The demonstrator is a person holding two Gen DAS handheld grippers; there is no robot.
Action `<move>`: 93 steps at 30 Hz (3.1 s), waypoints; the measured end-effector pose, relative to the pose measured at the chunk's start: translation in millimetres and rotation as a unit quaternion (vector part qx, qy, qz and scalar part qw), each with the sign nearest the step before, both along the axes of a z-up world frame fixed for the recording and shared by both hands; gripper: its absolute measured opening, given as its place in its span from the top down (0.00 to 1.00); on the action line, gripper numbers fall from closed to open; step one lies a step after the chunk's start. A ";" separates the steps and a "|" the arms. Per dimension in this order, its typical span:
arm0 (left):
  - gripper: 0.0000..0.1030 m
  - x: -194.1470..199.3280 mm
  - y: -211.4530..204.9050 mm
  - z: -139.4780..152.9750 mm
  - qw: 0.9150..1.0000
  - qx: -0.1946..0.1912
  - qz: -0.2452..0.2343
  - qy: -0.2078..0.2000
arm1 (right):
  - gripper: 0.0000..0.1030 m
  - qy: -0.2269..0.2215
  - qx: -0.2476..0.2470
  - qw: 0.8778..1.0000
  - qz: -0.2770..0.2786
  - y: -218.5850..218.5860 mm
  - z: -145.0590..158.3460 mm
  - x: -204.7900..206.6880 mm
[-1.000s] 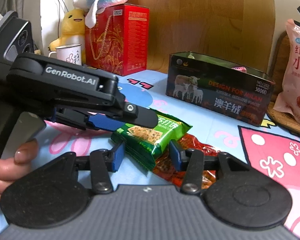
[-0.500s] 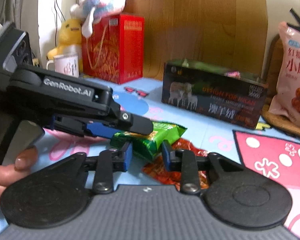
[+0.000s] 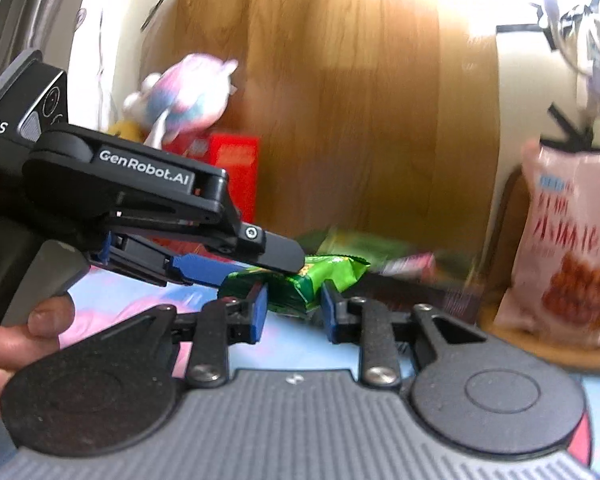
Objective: Organize snacks
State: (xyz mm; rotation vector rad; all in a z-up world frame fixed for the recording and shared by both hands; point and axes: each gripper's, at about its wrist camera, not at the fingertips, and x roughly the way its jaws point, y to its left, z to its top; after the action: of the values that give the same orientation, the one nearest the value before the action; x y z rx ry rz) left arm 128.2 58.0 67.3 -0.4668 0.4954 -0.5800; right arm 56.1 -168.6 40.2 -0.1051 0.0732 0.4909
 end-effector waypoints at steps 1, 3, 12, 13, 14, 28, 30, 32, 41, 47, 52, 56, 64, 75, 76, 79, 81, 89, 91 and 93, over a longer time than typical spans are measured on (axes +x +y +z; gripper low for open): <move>0.51 10.4 -5.6 6.4 1.000 0.009 0.003 -0.008 | 0.70 -0.007 0.001 1.000 -0.003 -2.0 4.4 8.7; 0.50 33.1 -16.3 13.3 1.000 0.023 0.007 -0.013 | 0.71 -0.012 0.003 1.000 -0.010 -5.4 13.0 33.5; 0.46 88.2 -26.1 -11.2 0.998 0.038 0.029 0.039 | 0.70 0.054 0.044 0.995 -0.071 -41.0 3.1 103.7; 0.46 83.0 -21.9 -11.6 0.998 0.037 0.034 0.037 | 0.70 0.056 0.053 0.994 -0.073 -47.7 1.6 98.3; 0.46 78.2 -18.2 -11.5 0.998 0.034 0.036 0.037 | 0.70 0.059 0.057 0.994 -0.075 -51.5 -0.1 93.9; 0.46 -27.6 -17.3 -66.5 0.991 0.005 -0.030 0.133 | 0.61 0.257 0.154 0.954 -0.007 -97.1 -56.4 4.2; 0.49 -32.6 -18.8 -75.5 0.988 -0.012 -0.039 0.149 | 0.61 0.275 0.174 0.945 -0.006 -100.6 -60.6 1.2; 0.54 -38.3 -19.4 -83.5 0.987 -0.015 -0.037 0.155 | 0.60 0.304 0.211 0.929 0.001 -105.8 -64.9 1.7; 0.85 -35.0 -5.0 -97.4 0.988 -0.033 -0.014 0.151 | 0.62 0.365 0.308 0.878 0.018 -100.5 -71.9 16.9; 0.89 -36.2 -9.7 -95.8 0.989 -0.013 -0.007 0.146 | 0.61 0.311 0.264 0.913 -0.013 -87.5 -60.3 15.4; 0.91 -35.2 -9.3 -96.4 0.989 -0.011 -0.005 0.147 | 0.63 0.328 0.283 0.901 -0.015 -99.2 -68.8 25.2; 0.91 -35.0 -9.5 -96.0 0.989 -0.010 -0.005 0.146 | 0.62 0.334 0.279 0.900 -0.009 -99.3 -68.2 30.8; 0.91 -34.8 -9.2 -96.3 0.989 -0.011 -0.006 0.147 | 0.62 0.327 0.260 0.909 0.007 -84.7 -65.1 65.1; 0.90 -33.5 -5.9 -97.6 0.988 -0.024 -0.009 0.153 | 0.71 0.383 0.342 0.843 0.160 -110.8 -83.5 51.2; 0.90 -33.4 -5.9 -97.6 0.988 -0.024 -0.010 0.153 | 0.71 0.388 0.339 0.842 0.157 -109.7 -85.3 50.1; 0.90 -33.3 -5.7 -97.5 0.988 -0.025 -0.010 0.153 | 0.73 0.396 0.300 0.856 0.143 -98.7 -84.6 44.8; 0.90 -33.3 -5.7 -97.3 0.988 -0.026 -0.010 0.153 | 0.78 0.383 0.256 0.878 0.132 -86.0 -79.6 37.6; 0.64 -34.7 -2.3 -96.2 0.988 -0.046 -0.025 0.144 | 0.80 0.378 0.276 0.876 0.118 -88.2 -83.3 28.9; 0.47 -39.1 0.2 -92.2 0.990 -0.048 -0.016 0.128 | 0.80 0.369 0.299 0.873 0.111 -98.7 -83.6 30.8; 0.37 -41.3 2.7 -89.8 0.991 -0.052 -0.012 0.121 | 0.80 0.367 0.329 0.864 0.105 -105.3 -84.5 32.5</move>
State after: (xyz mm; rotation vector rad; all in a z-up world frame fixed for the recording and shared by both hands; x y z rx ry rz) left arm 86.8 60.8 -22.5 -0.6361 0.7046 -0.5776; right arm 88.6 -274.0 -44.3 0.7665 0.6418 0.7312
